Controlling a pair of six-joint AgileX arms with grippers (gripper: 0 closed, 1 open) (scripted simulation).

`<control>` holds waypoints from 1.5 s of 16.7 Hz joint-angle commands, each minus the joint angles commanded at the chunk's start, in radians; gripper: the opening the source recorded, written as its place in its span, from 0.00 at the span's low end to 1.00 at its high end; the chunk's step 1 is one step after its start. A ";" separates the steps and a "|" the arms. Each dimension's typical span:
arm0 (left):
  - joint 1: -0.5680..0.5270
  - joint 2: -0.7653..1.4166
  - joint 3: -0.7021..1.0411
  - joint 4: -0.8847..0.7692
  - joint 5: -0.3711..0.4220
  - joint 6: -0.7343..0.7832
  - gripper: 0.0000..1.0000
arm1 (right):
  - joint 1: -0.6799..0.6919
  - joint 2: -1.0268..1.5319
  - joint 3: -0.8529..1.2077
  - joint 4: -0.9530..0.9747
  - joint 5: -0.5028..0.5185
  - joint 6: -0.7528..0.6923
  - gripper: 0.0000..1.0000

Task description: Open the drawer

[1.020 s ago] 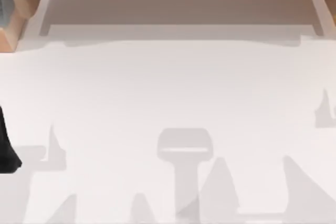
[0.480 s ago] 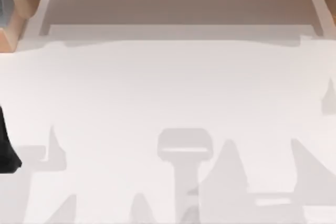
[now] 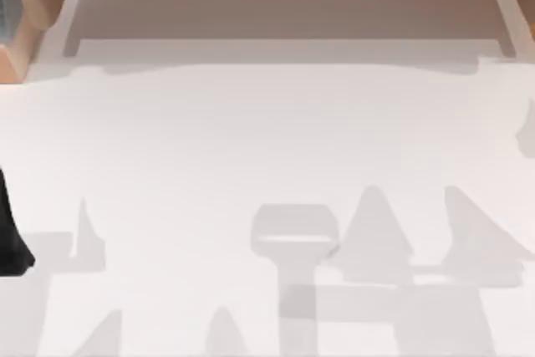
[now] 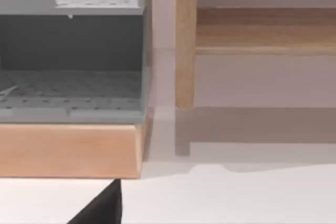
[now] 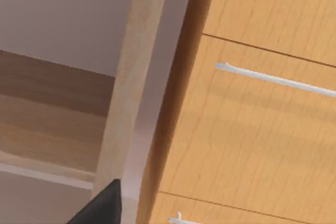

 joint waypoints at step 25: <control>0.000 0.000 0.000 0.000 0.000 0.000 1.00 | -0.101 1.152 0.642 0.468 -0.070 -1.344 1.00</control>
